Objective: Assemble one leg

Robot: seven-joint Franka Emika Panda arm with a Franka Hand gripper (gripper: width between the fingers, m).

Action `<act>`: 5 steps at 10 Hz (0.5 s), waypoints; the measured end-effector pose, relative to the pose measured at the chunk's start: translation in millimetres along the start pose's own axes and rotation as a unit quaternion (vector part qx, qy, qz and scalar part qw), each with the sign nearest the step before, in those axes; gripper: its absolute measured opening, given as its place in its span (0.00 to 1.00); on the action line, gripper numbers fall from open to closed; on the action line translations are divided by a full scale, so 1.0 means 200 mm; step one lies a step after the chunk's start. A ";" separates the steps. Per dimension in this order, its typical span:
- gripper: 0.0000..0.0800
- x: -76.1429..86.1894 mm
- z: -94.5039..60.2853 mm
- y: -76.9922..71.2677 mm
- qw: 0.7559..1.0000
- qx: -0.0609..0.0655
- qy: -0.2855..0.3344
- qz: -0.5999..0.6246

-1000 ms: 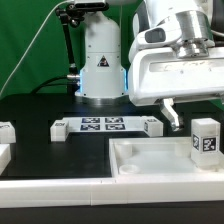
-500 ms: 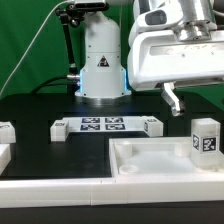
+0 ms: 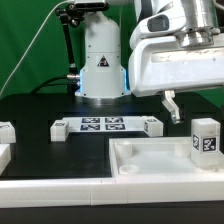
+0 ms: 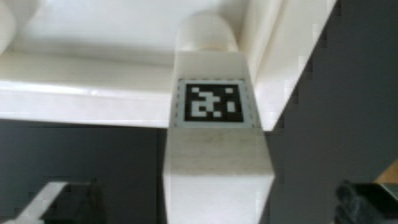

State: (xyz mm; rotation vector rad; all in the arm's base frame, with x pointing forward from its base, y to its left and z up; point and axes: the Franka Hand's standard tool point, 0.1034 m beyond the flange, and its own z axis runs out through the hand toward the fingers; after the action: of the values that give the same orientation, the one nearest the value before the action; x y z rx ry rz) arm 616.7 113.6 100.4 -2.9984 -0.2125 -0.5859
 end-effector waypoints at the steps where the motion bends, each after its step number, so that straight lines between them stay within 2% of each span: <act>1: 0.81 -0.01 0.01 0.00 0.999 0.007 -0.050 0.002; 2: 0.81 0.00 0.03 0.00 0.997 0.010 -0.072 0.003; 4: 0.81 -0.03 0.04 -0.02 0.985 0.025 -0.172 0.005; 5: 0.81 -0.02 0.05 -0.02 0.982 0.028 -0.188 0.006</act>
Offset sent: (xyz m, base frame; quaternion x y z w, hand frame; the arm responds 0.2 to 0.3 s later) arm 0.0078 -0.0001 -0.0084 0.0026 -0.2255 -0.0034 0.9742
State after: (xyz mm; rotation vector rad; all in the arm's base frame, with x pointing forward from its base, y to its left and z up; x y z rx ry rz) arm 616.9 118.8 90.4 -3.0239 -0.2294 -0.0053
